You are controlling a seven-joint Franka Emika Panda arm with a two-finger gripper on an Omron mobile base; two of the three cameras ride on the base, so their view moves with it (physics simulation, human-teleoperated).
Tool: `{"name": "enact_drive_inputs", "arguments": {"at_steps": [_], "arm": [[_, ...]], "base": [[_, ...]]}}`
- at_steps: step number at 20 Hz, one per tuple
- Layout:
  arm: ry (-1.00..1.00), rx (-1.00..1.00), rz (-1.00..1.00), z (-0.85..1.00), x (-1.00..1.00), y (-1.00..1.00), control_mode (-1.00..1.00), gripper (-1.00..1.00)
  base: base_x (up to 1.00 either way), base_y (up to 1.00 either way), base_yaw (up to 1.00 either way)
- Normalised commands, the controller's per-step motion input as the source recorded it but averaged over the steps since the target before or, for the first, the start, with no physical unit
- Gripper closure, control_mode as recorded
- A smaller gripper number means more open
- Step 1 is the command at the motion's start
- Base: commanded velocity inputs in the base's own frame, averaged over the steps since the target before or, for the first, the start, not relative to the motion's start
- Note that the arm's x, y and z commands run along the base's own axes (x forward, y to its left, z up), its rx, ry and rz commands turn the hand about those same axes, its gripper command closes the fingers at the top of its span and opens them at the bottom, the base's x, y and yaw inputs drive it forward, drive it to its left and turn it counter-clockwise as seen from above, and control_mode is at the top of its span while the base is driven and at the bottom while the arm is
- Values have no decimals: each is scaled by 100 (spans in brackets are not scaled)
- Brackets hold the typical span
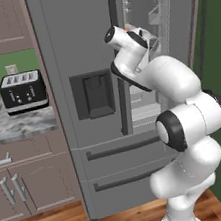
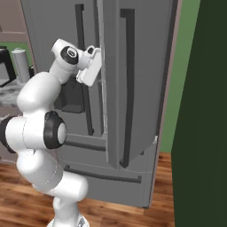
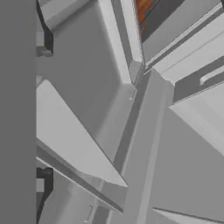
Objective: Retrieve the peach and mango from the fridge and place them into the bowl on the dining table.
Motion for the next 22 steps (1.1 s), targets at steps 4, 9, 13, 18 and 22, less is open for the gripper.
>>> {"name": "enact_drive_inputs", "arguments": {"at_steps": [4, 9, 13, 18, 22], "arm": [[4, 0, -7, -33, -100, -100, -100, -100], [1, 0, -9, -22, -100, -100, -100, -100], [1, 0, -12, -15, -100, -100, -100, -100], [1, 0, -16, -8, -93, -100, -100, -100], [0, 0, -12, 0, -90, -90, -100, -100]], "base": [[0, 0, 0], [0, 0, 0], [0, 0, 0], [0, 0, 0], [0, 0, 0]]}}
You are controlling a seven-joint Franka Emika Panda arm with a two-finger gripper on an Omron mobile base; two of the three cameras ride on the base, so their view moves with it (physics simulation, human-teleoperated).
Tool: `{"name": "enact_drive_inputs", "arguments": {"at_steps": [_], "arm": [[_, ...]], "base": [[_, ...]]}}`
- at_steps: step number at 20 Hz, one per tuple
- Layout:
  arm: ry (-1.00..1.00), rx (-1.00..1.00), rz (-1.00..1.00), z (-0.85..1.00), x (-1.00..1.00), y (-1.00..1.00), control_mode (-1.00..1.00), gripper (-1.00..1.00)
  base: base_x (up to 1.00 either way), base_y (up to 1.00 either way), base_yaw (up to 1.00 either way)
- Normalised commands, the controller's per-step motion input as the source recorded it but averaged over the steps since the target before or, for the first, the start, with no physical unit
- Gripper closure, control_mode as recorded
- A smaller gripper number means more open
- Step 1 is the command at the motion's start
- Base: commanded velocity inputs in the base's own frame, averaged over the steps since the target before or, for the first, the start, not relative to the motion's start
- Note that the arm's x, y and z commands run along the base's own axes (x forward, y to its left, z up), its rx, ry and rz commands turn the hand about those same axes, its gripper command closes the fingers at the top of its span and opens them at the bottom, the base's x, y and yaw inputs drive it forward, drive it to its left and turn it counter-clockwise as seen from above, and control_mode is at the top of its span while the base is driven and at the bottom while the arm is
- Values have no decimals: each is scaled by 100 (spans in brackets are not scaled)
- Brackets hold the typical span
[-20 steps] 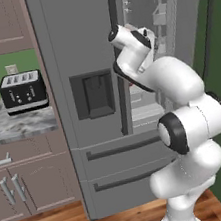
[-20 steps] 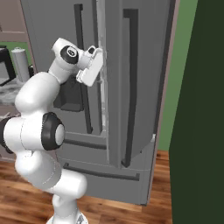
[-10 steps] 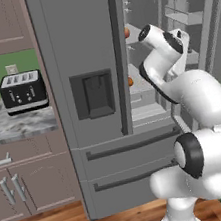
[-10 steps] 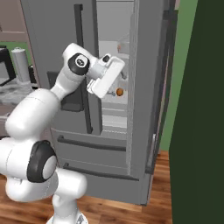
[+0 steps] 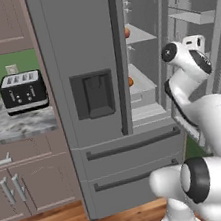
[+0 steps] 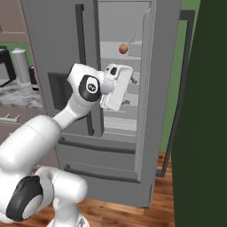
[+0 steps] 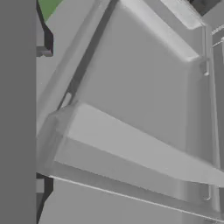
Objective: Retrieve the peach and mango from the fridge and place them into the bowl on the dining table.
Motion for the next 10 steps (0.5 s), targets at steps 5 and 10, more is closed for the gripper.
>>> {"name": "enact_drive_inputs", "arguments": {"at_steps": [5, 10], "arm": [[-17, -1, -3, 43, -98, -21, -100, -100], [-51, 0, 2, 100, -73, 56, -100, -100]], "base": [[0, 0, 0], [0, 0, 0]]}}
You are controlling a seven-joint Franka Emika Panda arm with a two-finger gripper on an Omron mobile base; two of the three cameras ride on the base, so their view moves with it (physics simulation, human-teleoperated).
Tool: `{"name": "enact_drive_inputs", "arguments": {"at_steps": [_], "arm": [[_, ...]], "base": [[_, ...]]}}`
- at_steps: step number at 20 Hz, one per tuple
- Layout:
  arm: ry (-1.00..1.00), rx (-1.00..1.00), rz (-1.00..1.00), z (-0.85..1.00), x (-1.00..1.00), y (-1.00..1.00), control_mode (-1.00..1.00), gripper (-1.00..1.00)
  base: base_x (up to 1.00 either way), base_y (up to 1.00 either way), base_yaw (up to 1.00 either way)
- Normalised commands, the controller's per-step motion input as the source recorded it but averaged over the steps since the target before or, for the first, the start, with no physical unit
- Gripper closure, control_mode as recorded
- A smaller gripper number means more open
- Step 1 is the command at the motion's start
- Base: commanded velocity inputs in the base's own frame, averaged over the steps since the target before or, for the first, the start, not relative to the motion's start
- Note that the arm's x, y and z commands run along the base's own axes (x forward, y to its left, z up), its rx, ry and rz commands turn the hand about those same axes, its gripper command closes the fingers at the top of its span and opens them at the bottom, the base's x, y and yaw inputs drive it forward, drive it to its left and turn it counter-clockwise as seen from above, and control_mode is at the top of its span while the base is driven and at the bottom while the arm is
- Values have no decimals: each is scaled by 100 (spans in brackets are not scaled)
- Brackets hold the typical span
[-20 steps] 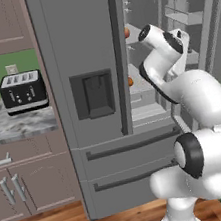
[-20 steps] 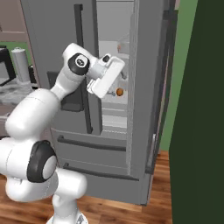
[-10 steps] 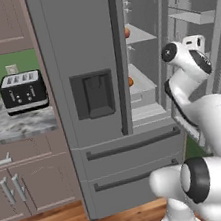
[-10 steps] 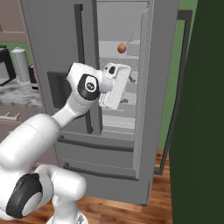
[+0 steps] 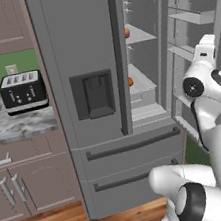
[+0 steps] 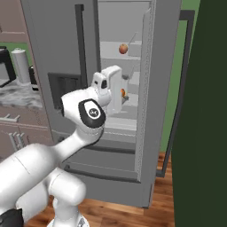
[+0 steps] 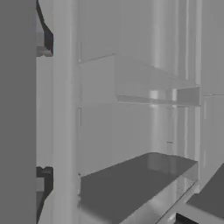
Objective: Retrieve the peach and mango from the fridge and place them into the bowl on the dining table.
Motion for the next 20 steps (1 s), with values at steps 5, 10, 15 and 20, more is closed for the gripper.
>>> {"name": "enact_drive_inputs", "arguments": {"at_steps": [5, 10, 15, 20], "arm": [[-47, 0, 2, 100, -58, 71, -100, -100], [-20, 0, 0, 100, -46, 83, -100, -100], [-3, 29, 0, 48, -9, 75, -100, -100], [-14, 93, 0, 16, -18, 25, -100, -100]], "base": [[0, 0, 0], [0, 0, 0], [0, 0, 0], [0, 0, 0]]}}
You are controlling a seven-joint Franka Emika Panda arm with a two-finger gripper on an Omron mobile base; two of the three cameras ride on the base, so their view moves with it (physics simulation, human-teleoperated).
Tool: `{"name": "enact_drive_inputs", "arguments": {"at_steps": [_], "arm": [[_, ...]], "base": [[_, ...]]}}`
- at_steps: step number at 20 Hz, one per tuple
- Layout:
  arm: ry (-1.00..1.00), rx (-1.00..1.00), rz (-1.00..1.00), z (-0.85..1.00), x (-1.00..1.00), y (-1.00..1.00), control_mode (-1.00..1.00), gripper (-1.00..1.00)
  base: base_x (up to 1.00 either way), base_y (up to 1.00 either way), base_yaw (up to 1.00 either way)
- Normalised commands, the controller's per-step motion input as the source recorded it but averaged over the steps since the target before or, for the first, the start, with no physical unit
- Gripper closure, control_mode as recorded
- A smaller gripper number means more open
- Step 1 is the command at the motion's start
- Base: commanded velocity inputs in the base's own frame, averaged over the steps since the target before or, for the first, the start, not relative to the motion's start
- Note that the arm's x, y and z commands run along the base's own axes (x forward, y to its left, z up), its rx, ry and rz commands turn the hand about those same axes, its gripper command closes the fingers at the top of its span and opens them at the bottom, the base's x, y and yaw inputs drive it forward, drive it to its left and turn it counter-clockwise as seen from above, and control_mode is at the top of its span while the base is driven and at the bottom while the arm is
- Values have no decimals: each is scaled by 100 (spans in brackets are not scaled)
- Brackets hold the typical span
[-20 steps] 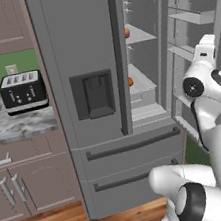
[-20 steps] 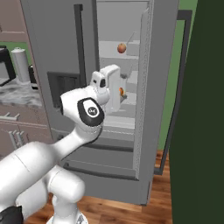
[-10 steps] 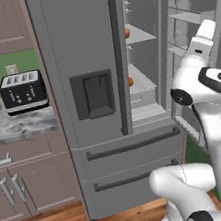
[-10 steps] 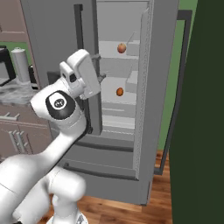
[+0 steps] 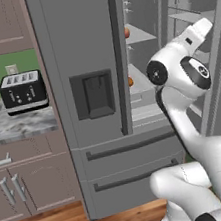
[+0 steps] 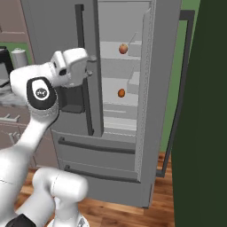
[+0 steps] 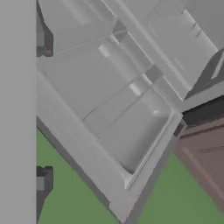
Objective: Retrieve the peach and mango from the fridge and place them into the bowl on the dining table.
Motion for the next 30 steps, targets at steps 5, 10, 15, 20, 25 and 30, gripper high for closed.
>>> {"name": "enact_drive_inputs", "arguments": {"at_steps": [5, 10, 15, 20, 25, 30], "arm": [[-22, 100, 0, 2, -47, 15, -100, -100], [-8, 99, 8, -16, -66, 22, -100, -100], [0, 83, 32, -71, -26, 43, -100, -100], [0, 38, 36, -79, 2, 86, -100, -100], [-17, -5, 29, -44, 23, 98, -100, -100], [-13, -30, 1, -2, 10, 35, -100, -100]], "base": [[0, 0, 0], [0, 0, 0], [0, 0, 0], [0, 0, 0], [0, 0, 0], [0, 0, 0]]}}
